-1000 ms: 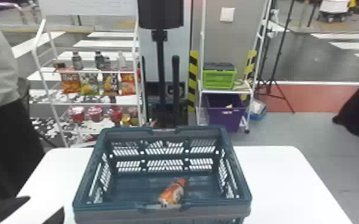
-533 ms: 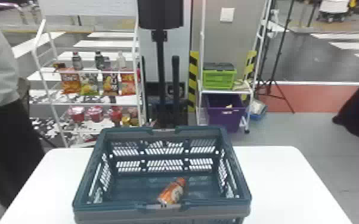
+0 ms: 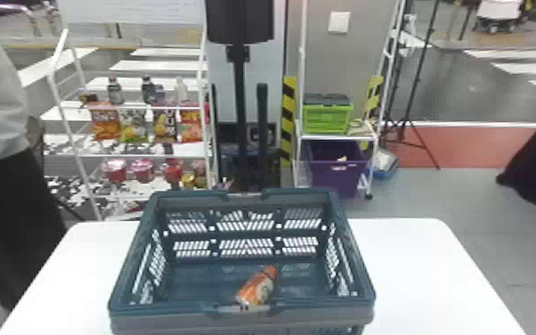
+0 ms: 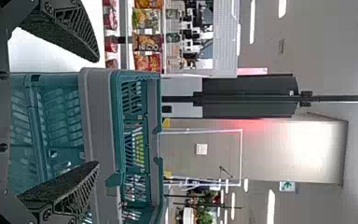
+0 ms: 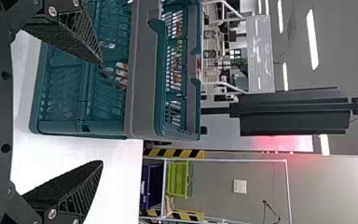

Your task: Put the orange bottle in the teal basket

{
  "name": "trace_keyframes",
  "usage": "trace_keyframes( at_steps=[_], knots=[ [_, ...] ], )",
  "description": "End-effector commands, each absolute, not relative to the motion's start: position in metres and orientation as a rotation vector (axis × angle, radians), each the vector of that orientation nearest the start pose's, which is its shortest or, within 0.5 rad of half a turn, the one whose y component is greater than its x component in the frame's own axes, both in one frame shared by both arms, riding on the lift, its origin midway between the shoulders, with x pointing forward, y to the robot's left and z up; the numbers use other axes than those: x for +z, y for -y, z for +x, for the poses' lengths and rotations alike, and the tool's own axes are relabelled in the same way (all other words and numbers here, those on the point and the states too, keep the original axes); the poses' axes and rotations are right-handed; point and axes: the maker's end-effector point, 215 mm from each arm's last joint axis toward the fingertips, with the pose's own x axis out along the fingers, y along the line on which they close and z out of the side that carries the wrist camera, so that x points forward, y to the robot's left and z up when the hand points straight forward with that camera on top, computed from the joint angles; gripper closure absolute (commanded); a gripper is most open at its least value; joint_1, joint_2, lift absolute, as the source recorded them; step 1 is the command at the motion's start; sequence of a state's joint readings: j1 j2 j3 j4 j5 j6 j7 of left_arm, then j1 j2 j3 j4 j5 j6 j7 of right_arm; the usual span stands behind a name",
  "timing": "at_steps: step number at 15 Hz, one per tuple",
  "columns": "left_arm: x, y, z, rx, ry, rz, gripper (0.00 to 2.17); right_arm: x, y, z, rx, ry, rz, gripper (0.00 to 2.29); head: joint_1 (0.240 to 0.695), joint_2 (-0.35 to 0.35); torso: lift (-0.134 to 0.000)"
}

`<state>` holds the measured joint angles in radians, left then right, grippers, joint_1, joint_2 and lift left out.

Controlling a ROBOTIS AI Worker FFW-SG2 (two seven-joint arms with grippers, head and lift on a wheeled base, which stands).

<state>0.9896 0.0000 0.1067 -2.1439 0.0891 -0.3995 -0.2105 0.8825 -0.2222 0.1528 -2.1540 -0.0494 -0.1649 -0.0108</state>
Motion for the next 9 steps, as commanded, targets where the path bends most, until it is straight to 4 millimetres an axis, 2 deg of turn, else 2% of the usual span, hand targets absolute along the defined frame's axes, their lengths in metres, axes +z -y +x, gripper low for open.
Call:
trace_keyframes(
  at_steps=[1,9],
  knots=[
    [-0.3421,-0.2403,0.2873,-0.104,-0.009,-0.001,0.11,-0.3828,0.1566,0.3108,0.242,-0.154,0.008,0.12,0.499,0.000,0.000],
    [-0.3462,-0.2440,0.2884,-0.085,-0.010,-0.008,0.11,-0.3840,0.1569,0.3152,0.235,-0.153,0.011,0.12,0.499,0.000,0.000]
  ],
)
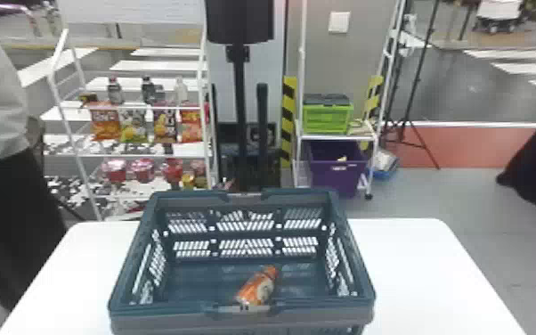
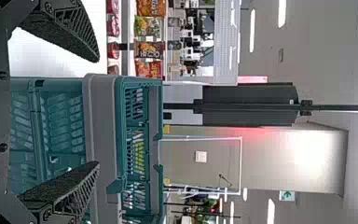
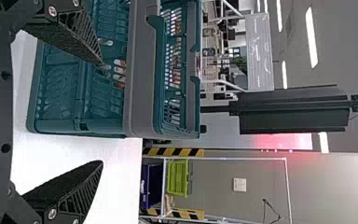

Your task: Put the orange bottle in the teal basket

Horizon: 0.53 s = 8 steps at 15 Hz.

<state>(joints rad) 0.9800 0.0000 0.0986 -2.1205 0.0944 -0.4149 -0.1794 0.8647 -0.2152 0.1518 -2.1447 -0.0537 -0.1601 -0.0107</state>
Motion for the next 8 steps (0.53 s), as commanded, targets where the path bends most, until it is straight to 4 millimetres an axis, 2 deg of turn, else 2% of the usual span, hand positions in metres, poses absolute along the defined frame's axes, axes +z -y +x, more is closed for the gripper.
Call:
trace_keyframes(
  at_steps=[1,8],
  knots=[
    [-0.3455,-0.2431,0.2887,-0.086,-0.009,-0.008,0.11,-0.3842,0.1570,0.3156,0.234,-0.153,0.012,0.12,0.499,0.000,0.000],
    [-0.3433,-0.2378,0.2863,-0.093,-0.005,-0.010,0.11,-0.3867,0.1569,0.3165,0.237,-0.157,0.012,0.12,0.499,0.000,0.000]
  ],
)
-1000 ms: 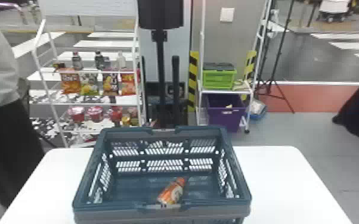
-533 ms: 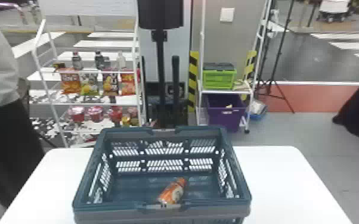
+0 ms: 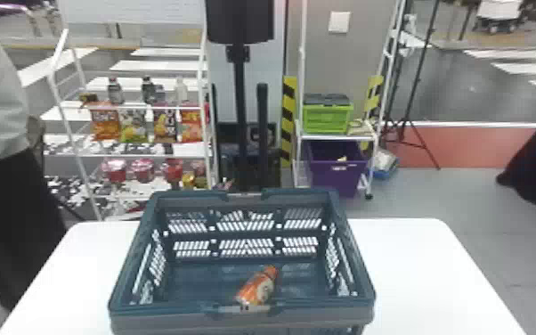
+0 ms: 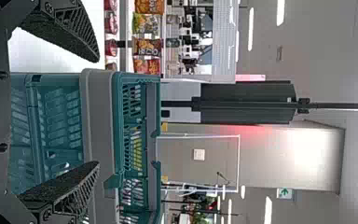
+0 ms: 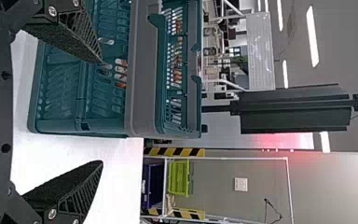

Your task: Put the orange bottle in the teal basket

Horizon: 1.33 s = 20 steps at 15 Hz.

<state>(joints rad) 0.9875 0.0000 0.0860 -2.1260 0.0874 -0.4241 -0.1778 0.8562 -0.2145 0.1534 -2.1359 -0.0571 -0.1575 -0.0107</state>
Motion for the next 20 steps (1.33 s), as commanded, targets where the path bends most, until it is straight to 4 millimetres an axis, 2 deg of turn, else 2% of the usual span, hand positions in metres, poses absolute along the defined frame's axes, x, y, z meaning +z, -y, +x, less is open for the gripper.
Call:
trace_keyframes(
  at_steps=[1,9,12,14,20],
  knots=[
    [-0.343,-0.238,0.286,-0.091,-0.005,-0.011,0.11,-0.387,0.157,0.316,0.237,-0.159,0.014,0.12,0.499,0.000,0.000],
    [-0.337,-0.235,0.277,-0.093,0.009,-0.015,0.11,-0.384,0.156,0.310,0.240,-0.156,0.017,0.12,0.499,0.000,0.000],
    [-0.335,-0.235,0.276,-0.091,0.025,-0.015,0.11,-0.369,0.155,0.309,0.240,-0.118,0.022,0.12,0.499,0.000,0.000],
    [-0.337,-0.234,0.276,-0.091,0.020,-0.018,0.11,-0.366,0.154,0.307,0.239,-0.107,0.026,0.12,0.499,0.000,0.000],
    [-0.341,-0.236,0.275,-0.087,0.014,-0.019,0.11,-0.374,0.156,0.310,0.230,-0.117,0.029,0.12,0.499,0.000,0.000]
  ],
)
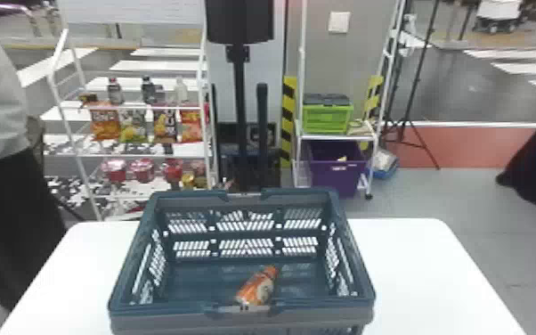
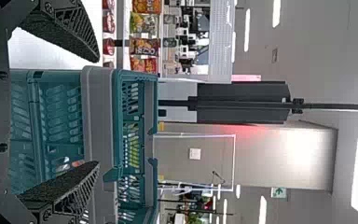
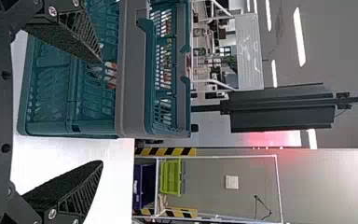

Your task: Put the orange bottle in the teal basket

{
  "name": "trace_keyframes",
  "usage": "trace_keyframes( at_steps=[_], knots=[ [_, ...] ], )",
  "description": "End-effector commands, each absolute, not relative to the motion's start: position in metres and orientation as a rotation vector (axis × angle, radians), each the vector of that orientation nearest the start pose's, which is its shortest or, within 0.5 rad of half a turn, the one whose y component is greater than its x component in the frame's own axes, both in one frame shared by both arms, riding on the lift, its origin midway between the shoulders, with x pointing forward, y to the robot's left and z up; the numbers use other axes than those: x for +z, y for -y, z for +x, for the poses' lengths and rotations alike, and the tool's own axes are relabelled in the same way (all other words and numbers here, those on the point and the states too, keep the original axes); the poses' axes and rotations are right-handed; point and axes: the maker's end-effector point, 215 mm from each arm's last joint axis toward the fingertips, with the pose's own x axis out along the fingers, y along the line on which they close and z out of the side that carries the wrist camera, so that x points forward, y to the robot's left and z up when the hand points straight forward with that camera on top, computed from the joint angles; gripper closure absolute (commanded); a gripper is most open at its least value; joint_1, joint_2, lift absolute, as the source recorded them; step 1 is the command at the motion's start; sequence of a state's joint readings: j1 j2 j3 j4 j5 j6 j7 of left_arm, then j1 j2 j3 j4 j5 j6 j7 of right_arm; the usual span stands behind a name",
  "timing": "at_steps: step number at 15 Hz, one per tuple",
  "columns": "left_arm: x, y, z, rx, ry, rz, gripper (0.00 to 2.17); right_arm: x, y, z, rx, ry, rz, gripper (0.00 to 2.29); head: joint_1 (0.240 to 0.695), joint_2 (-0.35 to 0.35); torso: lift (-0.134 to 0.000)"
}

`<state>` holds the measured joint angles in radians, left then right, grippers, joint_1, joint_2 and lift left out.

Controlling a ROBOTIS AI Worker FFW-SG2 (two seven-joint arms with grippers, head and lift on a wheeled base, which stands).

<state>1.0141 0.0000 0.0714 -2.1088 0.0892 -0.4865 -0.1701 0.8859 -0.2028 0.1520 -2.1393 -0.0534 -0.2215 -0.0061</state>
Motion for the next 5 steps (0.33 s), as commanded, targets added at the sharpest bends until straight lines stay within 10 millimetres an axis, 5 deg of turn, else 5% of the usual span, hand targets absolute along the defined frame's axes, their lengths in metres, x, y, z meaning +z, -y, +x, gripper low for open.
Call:
trace_keyframes(
  at_steps=[1,5],
  knots=[
    [-0.3403,-0.2354,0.2756,-0.088,0.016,-0.019,0.11,-0.3735,0.1562,0.3099,0.228,-0.116,0.030,0.12,0.499,0.000,0.000],
    [-0.3368,-0.2364,0.2771,-0.085,0.026,-0.025,0.11,-0.3720,0.1558,0.3117,0.229,-0.111,0.029,0.12,0.499,0.000,0.000]
  ],
)
